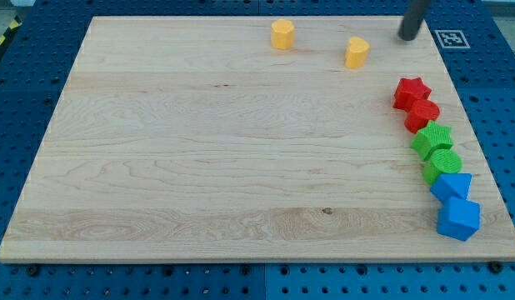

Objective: Push the yellow hexagon slightly towards the left of the board

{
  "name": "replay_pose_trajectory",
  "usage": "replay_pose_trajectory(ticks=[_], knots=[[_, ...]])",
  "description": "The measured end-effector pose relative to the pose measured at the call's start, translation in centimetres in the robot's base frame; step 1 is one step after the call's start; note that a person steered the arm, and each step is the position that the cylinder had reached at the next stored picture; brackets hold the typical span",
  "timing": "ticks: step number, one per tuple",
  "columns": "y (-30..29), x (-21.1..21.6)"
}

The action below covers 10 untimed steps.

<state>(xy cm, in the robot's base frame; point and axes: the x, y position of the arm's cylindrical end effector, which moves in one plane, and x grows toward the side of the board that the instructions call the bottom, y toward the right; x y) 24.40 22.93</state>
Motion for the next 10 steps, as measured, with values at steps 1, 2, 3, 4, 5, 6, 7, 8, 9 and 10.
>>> replay_pose_trajectory(ticks=[1, 2, 3, 4, 5, 6, 7, 8, 9, 10], knots=[[-1.1, -0.1], [-1.1, -0.1], [-3.9, -0.1], [-10.1, -1.4], [-14.5, -1.5], [-14.7, -1.0], [-14.7, -0.6], [-15.0, 0.9], [-15.1, 0.9], [-15.1, 0.9]])
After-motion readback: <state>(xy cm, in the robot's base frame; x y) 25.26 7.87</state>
